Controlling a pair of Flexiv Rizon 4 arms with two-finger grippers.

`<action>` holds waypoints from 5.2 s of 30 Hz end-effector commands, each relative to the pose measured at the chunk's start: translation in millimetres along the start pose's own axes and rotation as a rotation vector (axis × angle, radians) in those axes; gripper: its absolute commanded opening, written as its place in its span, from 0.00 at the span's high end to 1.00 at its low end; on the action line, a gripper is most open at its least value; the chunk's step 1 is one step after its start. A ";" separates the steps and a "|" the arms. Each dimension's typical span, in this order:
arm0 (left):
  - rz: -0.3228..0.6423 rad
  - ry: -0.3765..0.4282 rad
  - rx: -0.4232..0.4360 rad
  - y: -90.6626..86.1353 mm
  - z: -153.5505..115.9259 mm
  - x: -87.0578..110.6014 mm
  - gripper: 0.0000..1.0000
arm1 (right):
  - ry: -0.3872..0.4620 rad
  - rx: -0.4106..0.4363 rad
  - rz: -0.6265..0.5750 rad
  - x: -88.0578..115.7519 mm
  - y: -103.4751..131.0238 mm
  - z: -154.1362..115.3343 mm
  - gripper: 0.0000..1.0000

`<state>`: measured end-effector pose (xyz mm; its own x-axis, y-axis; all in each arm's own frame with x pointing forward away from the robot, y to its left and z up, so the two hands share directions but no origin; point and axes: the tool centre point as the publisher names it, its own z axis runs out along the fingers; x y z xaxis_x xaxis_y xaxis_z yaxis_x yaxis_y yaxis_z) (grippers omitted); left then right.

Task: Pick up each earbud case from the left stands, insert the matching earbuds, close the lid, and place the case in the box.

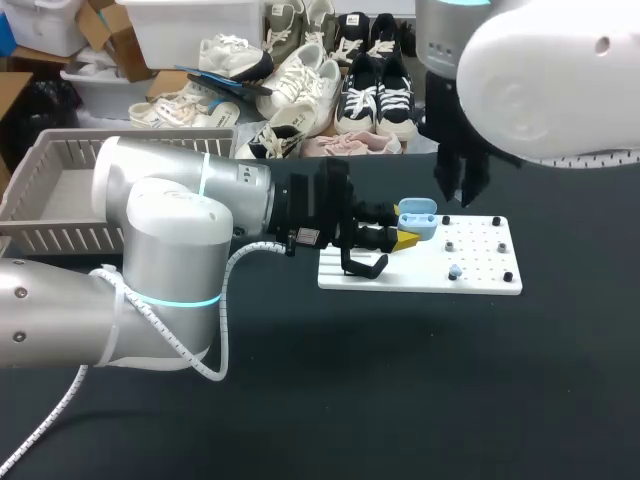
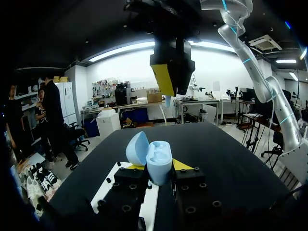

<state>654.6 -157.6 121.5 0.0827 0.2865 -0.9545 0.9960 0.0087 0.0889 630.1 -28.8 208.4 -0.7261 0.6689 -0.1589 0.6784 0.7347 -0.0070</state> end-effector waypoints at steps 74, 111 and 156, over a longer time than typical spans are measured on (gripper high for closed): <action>0.001 -0.003 -0.005 -1.4 -0.3 0.7 1.00 | 0.093 0.034 -0.066 22.5 34.3 34.0 1.00; 0.001 -0.003 -0.005 -1.4 -0.3 0.7 1.00 | 0.086 0.030 -0.052 15.2 29.9 32.4 1.00; 0.001 -0.003 -0.005 -1.4 -0.3 0.7 1.00 | 0.120 0.027 -0.061 15.6 32.5 41.7 0.81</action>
<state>654.5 -157.5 121.3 0.0828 0.2865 -0.9545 0.9960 0.0086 0.0890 645.8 1.3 164.7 -0.7734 0.6327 -0.0389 0.6339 0.7723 -0.0417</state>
